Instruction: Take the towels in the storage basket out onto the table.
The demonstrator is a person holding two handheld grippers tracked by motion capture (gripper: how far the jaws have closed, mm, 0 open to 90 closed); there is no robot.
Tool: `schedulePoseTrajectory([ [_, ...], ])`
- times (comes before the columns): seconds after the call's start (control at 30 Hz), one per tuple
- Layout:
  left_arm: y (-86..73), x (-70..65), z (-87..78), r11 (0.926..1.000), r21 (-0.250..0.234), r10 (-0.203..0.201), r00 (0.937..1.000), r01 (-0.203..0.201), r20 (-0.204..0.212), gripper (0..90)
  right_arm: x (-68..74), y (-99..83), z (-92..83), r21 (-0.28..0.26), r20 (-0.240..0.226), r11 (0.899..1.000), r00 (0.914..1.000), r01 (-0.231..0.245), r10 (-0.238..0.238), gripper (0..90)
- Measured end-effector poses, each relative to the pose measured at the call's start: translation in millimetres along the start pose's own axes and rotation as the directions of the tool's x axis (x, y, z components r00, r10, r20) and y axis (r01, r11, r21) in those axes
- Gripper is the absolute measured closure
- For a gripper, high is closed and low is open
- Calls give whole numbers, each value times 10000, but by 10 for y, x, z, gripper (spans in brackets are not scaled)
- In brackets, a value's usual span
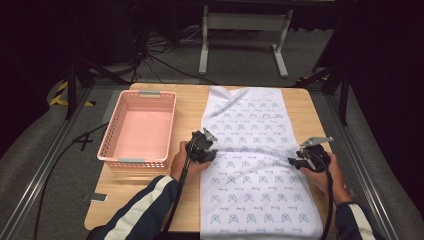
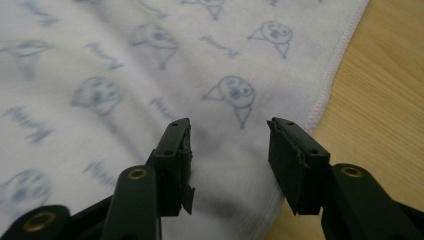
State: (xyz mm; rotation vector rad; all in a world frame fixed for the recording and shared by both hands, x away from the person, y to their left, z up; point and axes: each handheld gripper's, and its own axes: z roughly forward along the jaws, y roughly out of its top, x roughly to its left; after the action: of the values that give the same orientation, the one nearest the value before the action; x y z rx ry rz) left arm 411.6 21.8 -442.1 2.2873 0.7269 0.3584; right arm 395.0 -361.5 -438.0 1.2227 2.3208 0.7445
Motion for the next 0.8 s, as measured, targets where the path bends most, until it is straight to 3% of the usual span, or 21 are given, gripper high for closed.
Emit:
schedulePoseTrajectory([
  [0.03,-21,-70,-41,9983,225,526,9985,-529,156,534,52,-80,-100,-405,-594,9991,9982,-80,55,518],
  [0.07,-62,-149,-86,9947,323,961,9943,-976,456,520,95,-121,-141,-452,-916,9990,9958,13,-54,513],
  [0.13,-148,-275,-158,9876,442,1458,9842,-1509,1007,525,229,-223,-234,-428,-778,9974,9951,576,-608,507],
  [0.2,-282,-376,-182,9832,658,1610,9788,-1702,1264,529,371,-345,-310,-268,-1513,9961,9846,844,-875,509],
  [0.23,-282,-376,-182,9832,658,1610,9788,-1702,1264,546,371,-345,-310,-268,-1513,9961,9846,844,-875,509],
  [0.27,-349,-387,-191,9819,802,1592,9769,-1718,1428,561,455,-449,-342,46,-2143,9943,9714,1061,-1027,514],
  [0.33,-463,-399,-224,9911,597,1078,9812,-1187,1600,568,496,-501,-361,87,-2146,9919,9691,1266,-1217,509],
  [0.37,-508,-412,-259,9922,594,981,9807,-1095,1688,567,525,-546,-397,76,-2231,9928,9680,1199,-1152,509],
  [0.4,-593,-461,-338,9923,572,986,9793,-1103,1768,562,561,-625,-481,179,-2550,9919,9598,1259,-1172,509],
  [0.47,-638,-497,-372,9929,483,984,9793,-1085,1769,558,608,-718,-562,168,-2674,9927,9572,1193,-1105,510],
  [0.5,-706,-572,-454,9919,551,991,9689,-1143,2268,549,641,-766,-603,157,-2833,9927,9527,1197,-1104,510],
  [0.53,-738,-628,-497,9920,631,895,9625,-1091,2560,546,671,-803,-651,296,-3014,9918,9471,1245,-1099,510],
  [0.57,-738,-628,-497,9920,631,895,9625,-1091,2560,538,705,-832,-698,502,-3170,9910,9429,1244,-1023,511],
  [0.6,-759,-663,-535,9886,718,1067,9527,-1321,2847,538,705,-832,-698,502,-3170,9910,9429,1244,-1023,511],
  [0.63,-787,-714,-603,9844,1013,1065,9456,-1438,3074,518,783,-864,-774,894,-3532,9817,9269,1684,-1269,513],
  [0.67,-786,-709,-604,9869,890,1036,9508,-1349,2920,488,816,-863,-801,1018,-3676,9757,9188,1938,-1441,514],
  [0.7,-786,-709,-604,9869,890,1036,9508,-1349,2920,443,816,-863,-801,1018,-3676,9757,9188,1938,-1441,514],
  [0.73,-778,-692,-600,9911,811,790,9568,-1055,2798,407,830,-808,-827,610,-3551,9772,9194,2033,-1691,493],
  [0.77,-747,-654,-589,9930,727,699,9607,-926,2685,407,830,-808,-827,610,-3551,9772,9194,2033,-1691,493],
  [0.8,-655,-563,-540,9980,350,435,9746,-524,2195,364,752,-672,-808,33,-3232,9861,9334,1660,-1561,498],
])
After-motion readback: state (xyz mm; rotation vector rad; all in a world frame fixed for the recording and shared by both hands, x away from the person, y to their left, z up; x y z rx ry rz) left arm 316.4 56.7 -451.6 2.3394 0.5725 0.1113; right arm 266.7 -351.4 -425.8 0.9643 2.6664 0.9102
